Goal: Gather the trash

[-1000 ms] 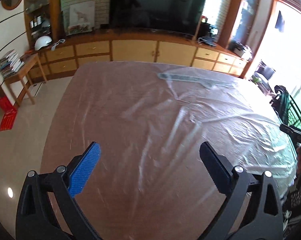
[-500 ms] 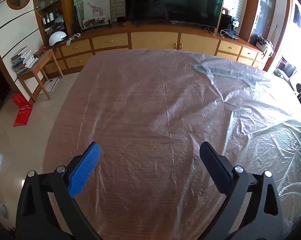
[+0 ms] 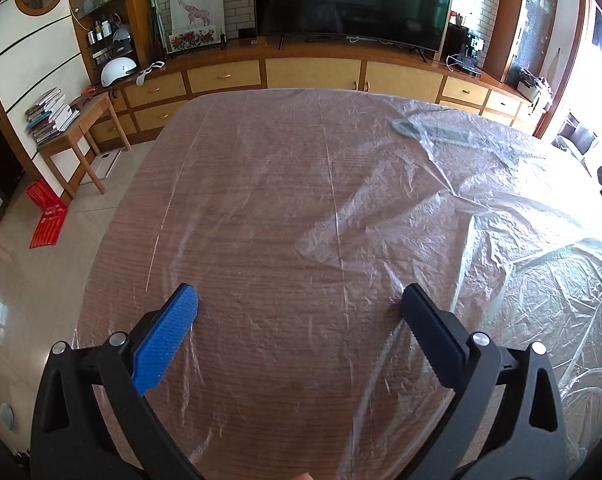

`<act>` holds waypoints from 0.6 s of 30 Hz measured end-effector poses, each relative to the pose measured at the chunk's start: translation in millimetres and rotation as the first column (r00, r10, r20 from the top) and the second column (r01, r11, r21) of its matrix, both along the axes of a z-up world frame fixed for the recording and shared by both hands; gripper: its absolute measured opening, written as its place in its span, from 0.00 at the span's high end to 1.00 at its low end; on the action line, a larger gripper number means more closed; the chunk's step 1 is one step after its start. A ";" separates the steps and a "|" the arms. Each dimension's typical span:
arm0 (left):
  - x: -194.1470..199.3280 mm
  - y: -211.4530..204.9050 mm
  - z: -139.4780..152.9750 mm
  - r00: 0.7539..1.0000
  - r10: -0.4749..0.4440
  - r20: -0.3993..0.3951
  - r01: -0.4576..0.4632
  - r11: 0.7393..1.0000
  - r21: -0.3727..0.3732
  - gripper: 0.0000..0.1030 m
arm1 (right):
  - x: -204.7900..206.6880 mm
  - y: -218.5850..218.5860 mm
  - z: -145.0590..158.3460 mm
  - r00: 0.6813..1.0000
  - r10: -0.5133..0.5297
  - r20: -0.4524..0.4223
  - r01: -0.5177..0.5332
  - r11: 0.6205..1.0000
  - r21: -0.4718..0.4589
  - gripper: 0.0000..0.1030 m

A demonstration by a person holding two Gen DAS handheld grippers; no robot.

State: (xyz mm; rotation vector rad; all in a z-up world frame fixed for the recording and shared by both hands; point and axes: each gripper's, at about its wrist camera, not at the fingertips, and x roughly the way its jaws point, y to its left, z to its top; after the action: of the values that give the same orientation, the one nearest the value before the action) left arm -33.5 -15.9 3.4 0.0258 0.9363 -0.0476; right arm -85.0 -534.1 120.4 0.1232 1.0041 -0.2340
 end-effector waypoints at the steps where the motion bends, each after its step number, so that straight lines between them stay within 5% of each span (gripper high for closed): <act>1: 0.0 0.2 -0.3 1.000 0.000 0.000 0.000 1.000 -0.001 0.01 | -0.2 0.1 0.0 1.000 0.000 0.000 0.000 1.000 0.000 0.04; 18: 0.1 0.4 0.1 1.000 0.000 0.000 0.000 1.000 -0.001 0.01 | -0.1 0.0 0.0 1.000 0.000 0.000 0.000 1.000 0.000 0.04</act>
State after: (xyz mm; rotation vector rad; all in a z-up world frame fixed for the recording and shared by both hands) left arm -33.4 -15.5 3.5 0.0253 0.9365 -0.0482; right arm -85.2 -534.1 120.4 0.1233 1.0040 -0.2340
